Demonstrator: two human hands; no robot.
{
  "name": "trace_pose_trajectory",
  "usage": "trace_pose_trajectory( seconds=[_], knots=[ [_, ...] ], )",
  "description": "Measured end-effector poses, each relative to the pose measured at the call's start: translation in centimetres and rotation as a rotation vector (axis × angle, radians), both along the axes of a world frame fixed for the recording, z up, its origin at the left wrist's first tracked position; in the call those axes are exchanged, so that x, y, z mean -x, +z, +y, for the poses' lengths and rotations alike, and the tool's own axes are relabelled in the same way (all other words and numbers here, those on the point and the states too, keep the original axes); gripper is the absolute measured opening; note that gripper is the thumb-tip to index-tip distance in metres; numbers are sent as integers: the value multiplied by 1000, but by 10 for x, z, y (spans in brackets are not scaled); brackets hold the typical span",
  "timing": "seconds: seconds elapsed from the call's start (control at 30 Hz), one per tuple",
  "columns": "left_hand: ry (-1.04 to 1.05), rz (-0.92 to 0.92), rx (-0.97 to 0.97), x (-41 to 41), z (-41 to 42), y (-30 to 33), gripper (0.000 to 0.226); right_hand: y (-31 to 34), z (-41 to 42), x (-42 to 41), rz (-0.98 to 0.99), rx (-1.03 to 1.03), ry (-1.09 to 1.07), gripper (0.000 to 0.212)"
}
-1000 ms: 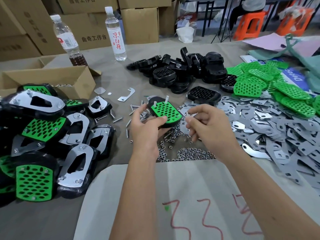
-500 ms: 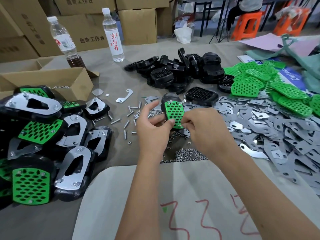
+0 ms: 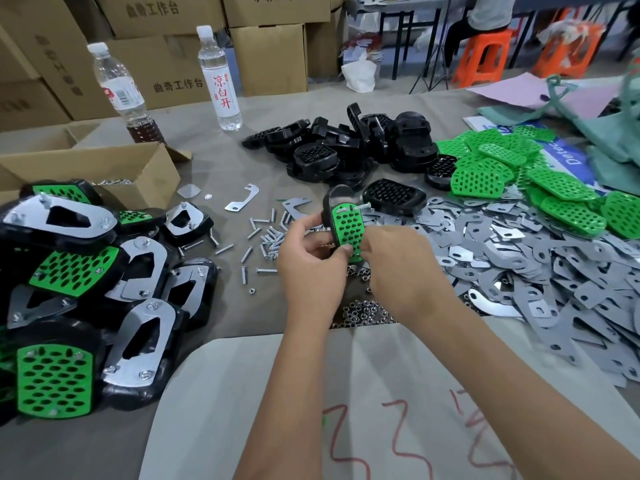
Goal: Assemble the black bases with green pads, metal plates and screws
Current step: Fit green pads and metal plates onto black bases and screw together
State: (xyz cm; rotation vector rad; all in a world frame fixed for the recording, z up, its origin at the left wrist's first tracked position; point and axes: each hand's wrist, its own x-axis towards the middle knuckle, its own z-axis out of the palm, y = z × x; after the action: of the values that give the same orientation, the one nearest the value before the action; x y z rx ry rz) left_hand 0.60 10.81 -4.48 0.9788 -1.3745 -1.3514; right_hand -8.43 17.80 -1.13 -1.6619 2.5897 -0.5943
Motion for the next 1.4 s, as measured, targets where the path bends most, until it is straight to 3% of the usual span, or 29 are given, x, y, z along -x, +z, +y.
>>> trace_pose_trajectory(
  seconds=[0.13,0.23,0.33,0.4,0.53,0.67,0.7,0.73,0.8,0.87,1.03,1.2,1.4],
  knots=[
    [7,-17,46,4,4,-2,48,-6,3,4,-428,148,-189,17],
    [37,-21,23,4,2,-4,45,-11,-1,-3,-222,103,-145,6],
    [60,-29,-1,3,-1,-3,43,-10,-4,-5,-142,53,-89,18],
    [61,-59,42,4,1,-2,41,-11,-5,2,-318,118,-148,7],
    [78,-69,89,5,6,-2,41,-17,-5,4,-659,250,-269,24],
    [105,92,-63,4,2,0,39,-17,-1,9,-996,366,-208,18],
    [98,159,-127,4,1,0,38,-16,0,12,-1000,419,-200,21],
    [86,211,-174,5,2,1,38,-15,1,16,-884,433,-182,26],
    [63,228,-200,9,4,0,42,-17,1,22,-449,310,-123,39],
    [52,169,-165,11,7,-1,46,-17,1,19,-220,170,-129,45],
    [128,-73,-12,9,7,-5,46,-29,2,20,-106,114,-91,32],
    [88,-81,-135,3,-2,-7,34,-22,6,25,69,36,47,30],
    [90,-33,-171,7,3,-4,43,-34,-5,14,-184,73,-173,35]
  ],
)
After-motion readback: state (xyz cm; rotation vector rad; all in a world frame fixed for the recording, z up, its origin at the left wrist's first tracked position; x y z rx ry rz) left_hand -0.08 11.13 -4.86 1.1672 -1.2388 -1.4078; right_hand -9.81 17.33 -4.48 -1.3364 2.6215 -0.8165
